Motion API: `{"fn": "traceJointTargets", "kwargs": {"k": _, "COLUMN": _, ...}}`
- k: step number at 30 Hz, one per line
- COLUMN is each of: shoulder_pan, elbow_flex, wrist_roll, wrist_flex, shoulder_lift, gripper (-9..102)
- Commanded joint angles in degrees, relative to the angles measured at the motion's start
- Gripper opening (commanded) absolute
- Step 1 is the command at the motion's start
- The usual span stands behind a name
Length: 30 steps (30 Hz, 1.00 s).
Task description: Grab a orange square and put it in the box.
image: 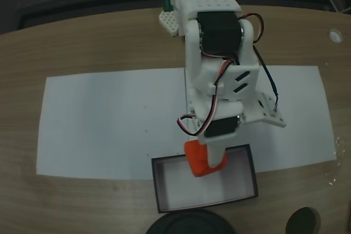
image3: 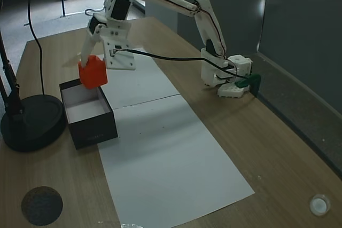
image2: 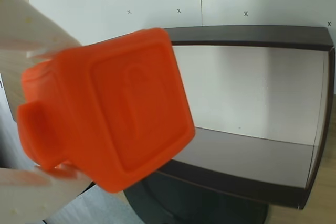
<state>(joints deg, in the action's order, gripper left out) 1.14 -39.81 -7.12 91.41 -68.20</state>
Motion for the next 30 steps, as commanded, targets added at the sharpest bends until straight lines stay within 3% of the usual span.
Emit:
{"fn": "traceJointTargets", "kwargs": {"k": 1, "shoulder_pan": 0.0, "elbow_flex": -2.55, "wrist_roll": 0.09, "wrist_flex": -3.08, "shoulder_lift": -5.45, "gripper": 5}}
{"fn": "traceJointTargets", "kwargs": {"k": 30, "shoulder_pan": -1.23, "elbow_flex": -5.62, "wrist_roll": 1.76, "wrist_flex": -14.85, "shoulder_lift": 5.89, "gripper": 4}}
